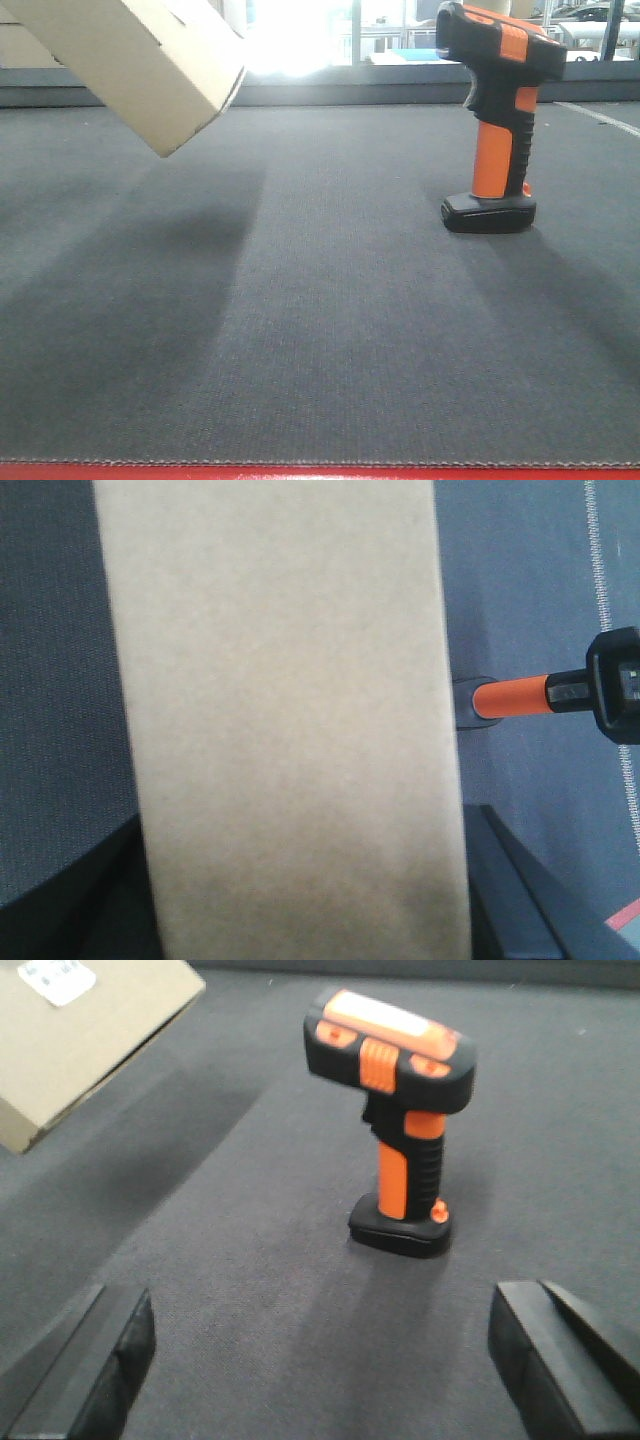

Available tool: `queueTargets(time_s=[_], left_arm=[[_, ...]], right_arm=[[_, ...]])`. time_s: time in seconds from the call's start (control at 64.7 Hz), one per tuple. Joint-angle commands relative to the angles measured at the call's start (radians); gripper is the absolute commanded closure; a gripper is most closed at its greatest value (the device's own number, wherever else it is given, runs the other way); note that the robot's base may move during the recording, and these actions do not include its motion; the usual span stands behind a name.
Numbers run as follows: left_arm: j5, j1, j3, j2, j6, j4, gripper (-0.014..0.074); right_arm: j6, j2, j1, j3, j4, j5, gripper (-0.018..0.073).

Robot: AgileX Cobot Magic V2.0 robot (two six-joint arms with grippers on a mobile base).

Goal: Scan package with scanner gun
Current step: 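Reach the right gripper to the orange scanner gun's top and grasp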

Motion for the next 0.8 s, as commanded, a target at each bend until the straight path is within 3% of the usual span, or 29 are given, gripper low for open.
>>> queueTargets(time_s=[0.0, 0.294, 0.402, 0.495, 0.789], left_arm=[[-0.004, 0.004, -0.008, -0.011, 0.008, -0.028, 0.0707], [-0.004, 0.004, -0.006, -0.011, 0.008, -0.022, 0.0707], [-0.004, 0.004, -0.002, -0.011, 0.008, -0.022, 0.0707], [-0.004, 0.004, 0.004, -0.011, 0.008, -0.022, 0.0707], [-0.004, 0.004, 0.055, -0.011, 0.008, -0.02, 0.0707]], right_arm=[[-0.005, 0.079, 0.019, 0.022, 0.002, -0.164, -0.001], [-0.005, 0.455, 0.019, 0.022, 0.009, -0.53, -0.001], [-0.005, 0.586, 0.019, 0.022, 0.088, -0.677, -0.001], [-0.005, 0.674, 0.019, 0.02, 0.133, -0.796, -0.001], [-0.005, 0.861, 0.019, 0.009, 0.135, -1.073, -0.001]])
